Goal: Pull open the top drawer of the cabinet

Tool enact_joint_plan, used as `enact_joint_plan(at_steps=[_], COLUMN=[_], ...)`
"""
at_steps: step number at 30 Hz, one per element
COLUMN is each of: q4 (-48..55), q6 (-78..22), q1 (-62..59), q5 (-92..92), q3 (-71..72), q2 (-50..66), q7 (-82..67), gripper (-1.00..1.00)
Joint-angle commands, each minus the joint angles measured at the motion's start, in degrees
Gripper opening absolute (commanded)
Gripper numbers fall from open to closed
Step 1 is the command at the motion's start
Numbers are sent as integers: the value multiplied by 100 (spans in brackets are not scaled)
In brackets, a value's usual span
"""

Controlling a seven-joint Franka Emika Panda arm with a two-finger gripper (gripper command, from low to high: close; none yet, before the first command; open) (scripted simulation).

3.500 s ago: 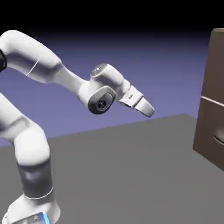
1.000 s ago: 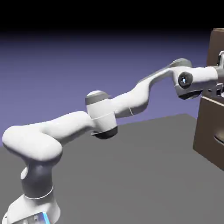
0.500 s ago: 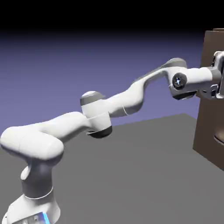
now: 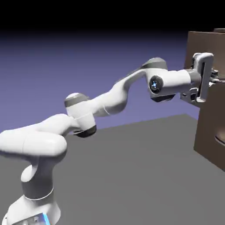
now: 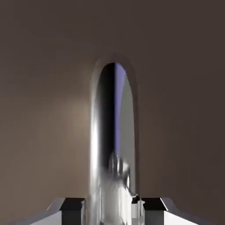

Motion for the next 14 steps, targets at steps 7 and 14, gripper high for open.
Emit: enact_joint_plan(at_steps=[7,14], q4=[-1453,-2364], q6=[-639,-1018], q1=[823,1367], q5=[-206,-419], q3=[-94,-217], q2=[176,271], q7=[-136,-238], gripper=[-100,100])
